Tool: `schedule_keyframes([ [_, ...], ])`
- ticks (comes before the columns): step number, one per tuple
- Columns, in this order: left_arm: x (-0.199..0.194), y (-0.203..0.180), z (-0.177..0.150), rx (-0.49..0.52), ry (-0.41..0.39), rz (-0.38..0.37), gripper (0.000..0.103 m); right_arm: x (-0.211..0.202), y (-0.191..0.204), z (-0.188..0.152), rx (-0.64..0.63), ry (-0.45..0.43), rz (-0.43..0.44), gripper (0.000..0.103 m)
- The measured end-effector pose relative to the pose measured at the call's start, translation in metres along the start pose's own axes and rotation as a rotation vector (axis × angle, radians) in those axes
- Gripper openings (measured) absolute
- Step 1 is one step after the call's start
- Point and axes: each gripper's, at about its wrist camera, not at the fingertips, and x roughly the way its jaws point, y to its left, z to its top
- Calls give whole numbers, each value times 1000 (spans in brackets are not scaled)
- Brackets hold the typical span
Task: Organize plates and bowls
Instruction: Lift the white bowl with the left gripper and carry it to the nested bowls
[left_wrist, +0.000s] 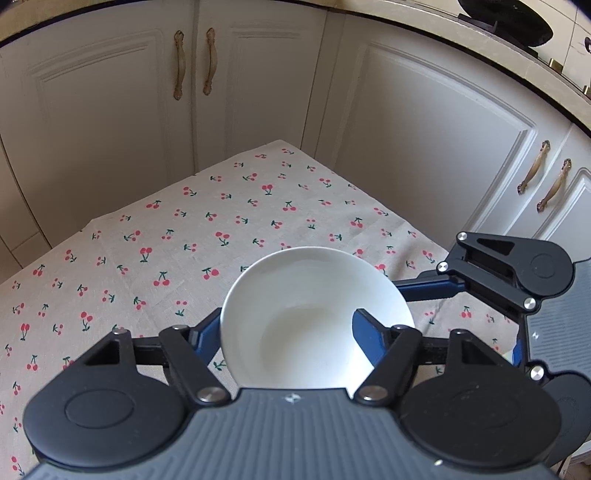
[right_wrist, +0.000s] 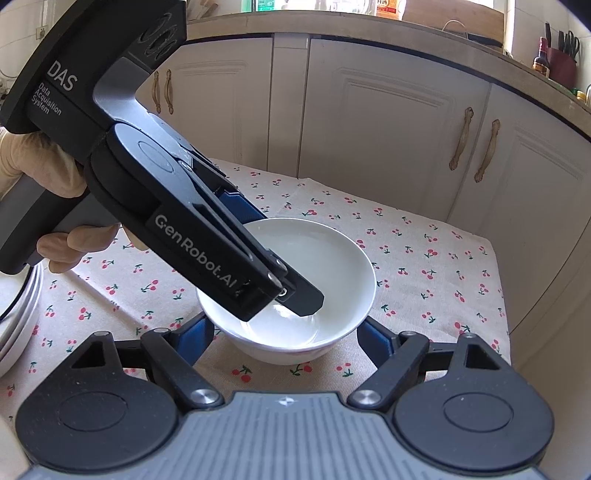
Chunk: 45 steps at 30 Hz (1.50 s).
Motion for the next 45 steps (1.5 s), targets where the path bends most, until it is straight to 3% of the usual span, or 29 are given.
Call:
schedule_keyframes([
  [18,-67,-48,-23,21,-55,-3,72,-71,39,-7,-47,-18,-29,88],
  [45,-150,-108,-90,-18,-94,19,73,-153,108,-44,-88,-50,-14,88],
])
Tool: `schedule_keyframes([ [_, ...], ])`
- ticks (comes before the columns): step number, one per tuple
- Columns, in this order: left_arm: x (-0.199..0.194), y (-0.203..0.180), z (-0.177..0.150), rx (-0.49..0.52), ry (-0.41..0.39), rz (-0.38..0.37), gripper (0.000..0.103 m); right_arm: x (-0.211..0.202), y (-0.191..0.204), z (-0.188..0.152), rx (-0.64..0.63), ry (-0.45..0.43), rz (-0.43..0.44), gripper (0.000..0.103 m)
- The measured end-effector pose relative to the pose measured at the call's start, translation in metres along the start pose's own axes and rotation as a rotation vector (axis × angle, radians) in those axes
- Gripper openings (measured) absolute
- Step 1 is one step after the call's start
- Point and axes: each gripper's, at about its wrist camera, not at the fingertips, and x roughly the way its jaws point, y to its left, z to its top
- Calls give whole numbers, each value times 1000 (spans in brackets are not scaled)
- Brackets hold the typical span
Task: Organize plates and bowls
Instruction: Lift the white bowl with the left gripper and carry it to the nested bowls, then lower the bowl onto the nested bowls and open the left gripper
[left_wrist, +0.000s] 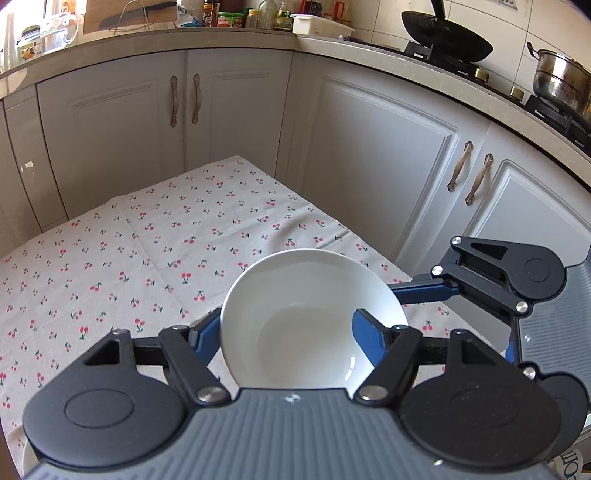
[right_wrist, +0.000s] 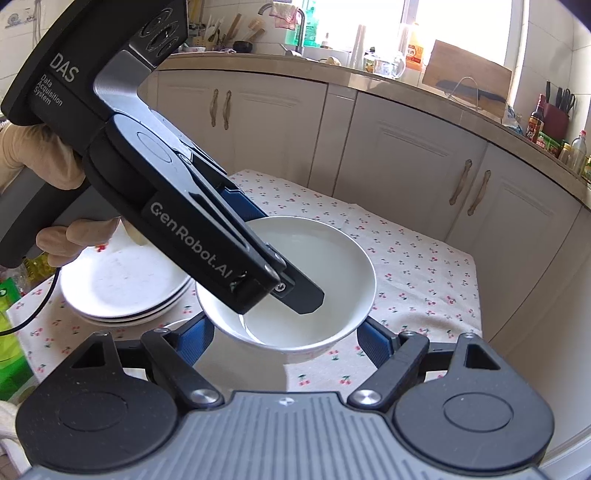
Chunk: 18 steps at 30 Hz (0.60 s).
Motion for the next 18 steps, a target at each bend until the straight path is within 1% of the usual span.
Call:
schedule_keyframes([
  [4,-5,-5,-11,-2,6,14,73,-4,10,-6,7,3,16,88],
  [18,-14,-14,-39,-55,2,6,73,-17,30,-26,39,10,54,88],
])
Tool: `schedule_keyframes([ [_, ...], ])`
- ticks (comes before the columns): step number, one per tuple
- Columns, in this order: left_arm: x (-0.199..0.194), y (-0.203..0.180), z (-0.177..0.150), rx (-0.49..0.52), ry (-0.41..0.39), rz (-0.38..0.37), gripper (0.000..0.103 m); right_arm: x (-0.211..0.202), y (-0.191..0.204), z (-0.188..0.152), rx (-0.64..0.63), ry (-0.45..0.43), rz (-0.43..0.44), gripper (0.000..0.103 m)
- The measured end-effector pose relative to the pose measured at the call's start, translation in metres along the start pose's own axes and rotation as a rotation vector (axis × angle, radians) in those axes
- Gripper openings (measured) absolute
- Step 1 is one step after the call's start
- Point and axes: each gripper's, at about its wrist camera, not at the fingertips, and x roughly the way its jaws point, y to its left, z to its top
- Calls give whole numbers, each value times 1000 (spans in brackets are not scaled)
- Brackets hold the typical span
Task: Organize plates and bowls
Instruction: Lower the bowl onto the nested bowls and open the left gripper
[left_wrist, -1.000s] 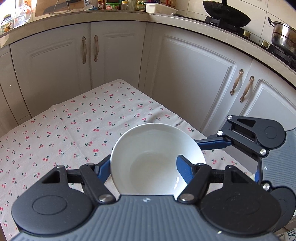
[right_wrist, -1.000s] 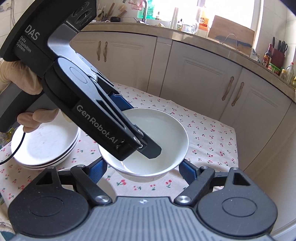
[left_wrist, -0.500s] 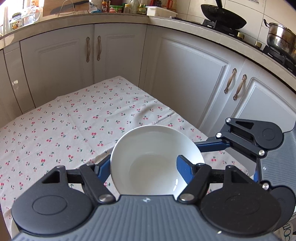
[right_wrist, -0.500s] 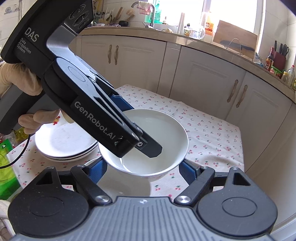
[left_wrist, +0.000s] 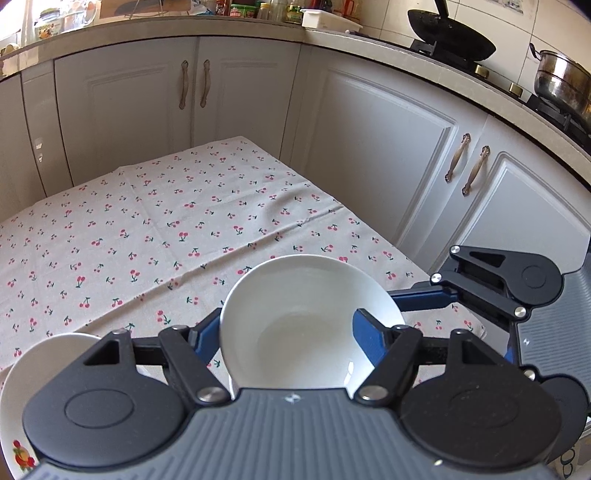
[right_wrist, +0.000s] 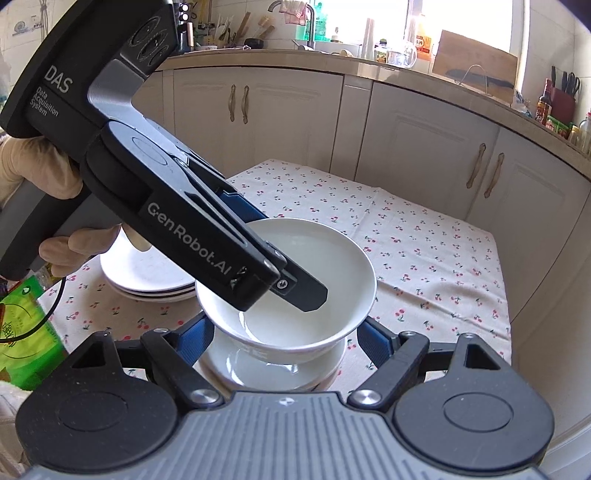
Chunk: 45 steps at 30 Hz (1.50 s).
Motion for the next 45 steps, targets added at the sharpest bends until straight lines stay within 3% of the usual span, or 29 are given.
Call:
schedule_keyframes([
  [45,8,12,-26,-164,-95,-41,74,9,0,-17,76,20,26,88],
])
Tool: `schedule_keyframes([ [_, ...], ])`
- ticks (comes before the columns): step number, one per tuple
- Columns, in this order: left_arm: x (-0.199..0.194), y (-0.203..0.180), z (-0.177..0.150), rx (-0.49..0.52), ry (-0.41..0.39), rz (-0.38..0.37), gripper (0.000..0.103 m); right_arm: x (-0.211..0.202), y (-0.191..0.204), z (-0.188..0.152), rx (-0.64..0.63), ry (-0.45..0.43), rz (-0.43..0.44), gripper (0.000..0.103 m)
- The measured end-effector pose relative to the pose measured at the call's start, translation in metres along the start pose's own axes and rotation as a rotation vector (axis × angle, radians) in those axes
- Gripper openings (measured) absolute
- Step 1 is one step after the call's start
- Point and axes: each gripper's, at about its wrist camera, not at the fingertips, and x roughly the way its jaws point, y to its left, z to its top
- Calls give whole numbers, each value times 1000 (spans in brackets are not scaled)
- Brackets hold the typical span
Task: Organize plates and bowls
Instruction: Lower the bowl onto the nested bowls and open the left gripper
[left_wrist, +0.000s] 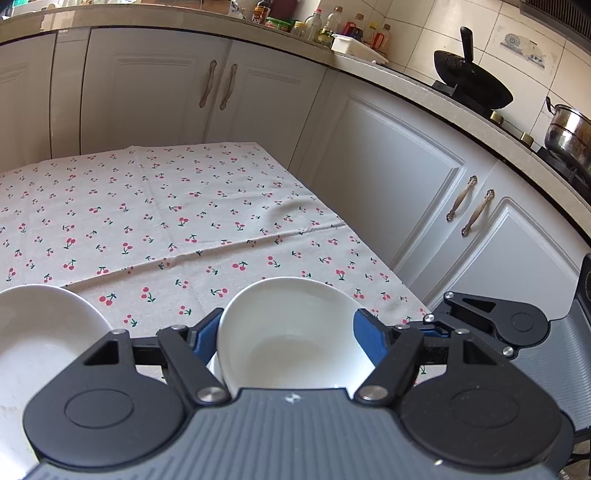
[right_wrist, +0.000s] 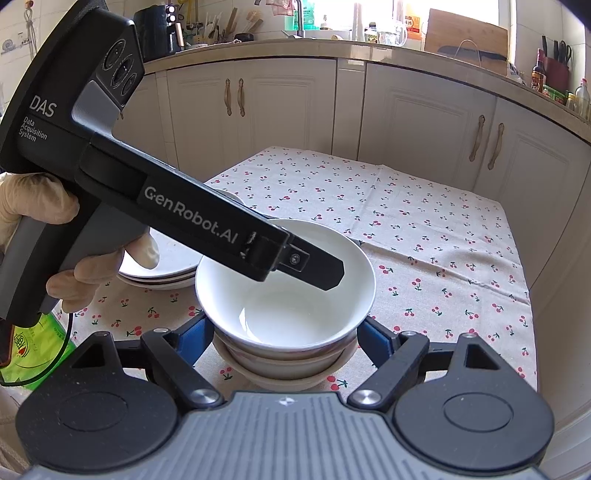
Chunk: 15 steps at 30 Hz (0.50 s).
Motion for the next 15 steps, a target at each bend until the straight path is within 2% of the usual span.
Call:
schedule_keyframes([
  [3,-1,1,0,-6,-4,-5,74,0,0,0,2,0,0,88],
  [8,-1,2,-1,-3,-15,4,82,0,0,-1,7,-6,4,89],
  [12,-8,1,1,7,-41,-5,85,-9,0,0,3,-56,10,103],
  [15,-13,-2,1,34,-60,1,90,-14,0,2,1,-74,19,103],
])
